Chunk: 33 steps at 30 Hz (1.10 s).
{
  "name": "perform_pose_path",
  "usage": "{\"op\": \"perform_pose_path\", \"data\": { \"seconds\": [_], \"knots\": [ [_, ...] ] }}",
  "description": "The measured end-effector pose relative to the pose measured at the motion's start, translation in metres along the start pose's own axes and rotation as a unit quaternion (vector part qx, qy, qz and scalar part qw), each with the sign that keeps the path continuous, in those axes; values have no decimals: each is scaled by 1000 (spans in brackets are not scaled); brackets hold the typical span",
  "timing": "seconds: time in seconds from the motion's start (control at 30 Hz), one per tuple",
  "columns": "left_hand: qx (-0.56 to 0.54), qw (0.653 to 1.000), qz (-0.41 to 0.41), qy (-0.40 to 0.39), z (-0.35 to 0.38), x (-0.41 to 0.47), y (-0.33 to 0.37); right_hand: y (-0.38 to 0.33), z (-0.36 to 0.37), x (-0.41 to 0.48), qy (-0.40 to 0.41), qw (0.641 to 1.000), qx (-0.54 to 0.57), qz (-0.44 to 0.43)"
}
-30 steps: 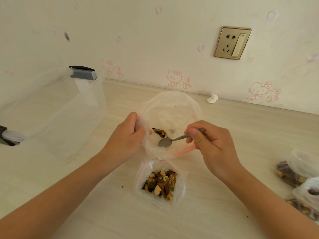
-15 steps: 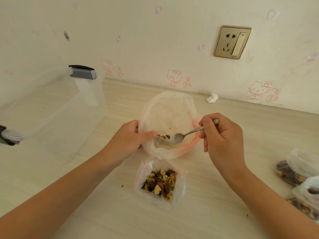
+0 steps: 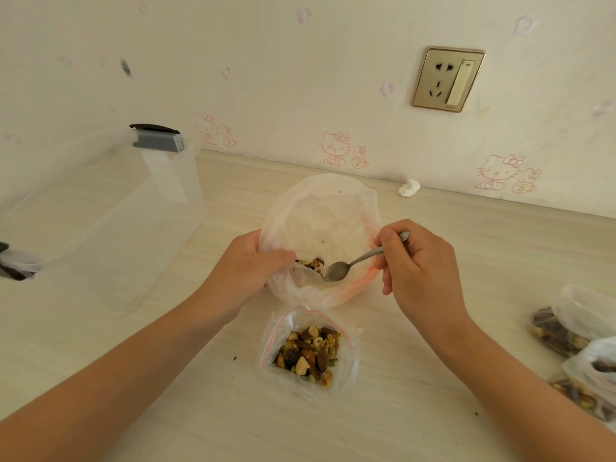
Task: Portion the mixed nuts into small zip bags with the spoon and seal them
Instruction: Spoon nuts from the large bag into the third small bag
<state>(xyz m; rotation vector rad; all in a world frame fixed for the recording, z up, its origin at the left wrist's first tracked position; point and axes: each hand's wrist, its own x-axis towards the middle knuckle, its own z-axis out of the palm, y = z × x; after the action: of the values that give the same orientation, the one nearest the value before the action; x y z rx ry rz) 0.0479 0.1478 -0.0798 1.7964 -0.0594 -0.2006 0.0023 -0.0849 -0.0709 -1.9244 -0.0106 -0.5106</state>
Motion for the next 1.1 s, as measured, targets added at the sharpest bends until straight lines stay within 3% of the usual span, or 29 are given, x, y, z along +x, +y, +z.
{"op": "perform_pose_path", "data": {
  "seconds": [0.23,0.33,0.63,0.87,1.1],
  "knots": [
    [-163,984,-69,-20,-1,1,3,0,5,-3,-9,1000,18,14],
    [-167,981,-77,-55,0,0,3,2,6,-2,-5,999,32,27],
    [-72,995,-59,-44,1,1,0,10,7,0,-4,997,54,46],
    [-137,984,-107,-46,3,-2,3,18,8,3,-17,987,112,111],
    [-206,969,-132,-42,0,-1,5,20,7,9,12,948,223,226]
  ]
}}
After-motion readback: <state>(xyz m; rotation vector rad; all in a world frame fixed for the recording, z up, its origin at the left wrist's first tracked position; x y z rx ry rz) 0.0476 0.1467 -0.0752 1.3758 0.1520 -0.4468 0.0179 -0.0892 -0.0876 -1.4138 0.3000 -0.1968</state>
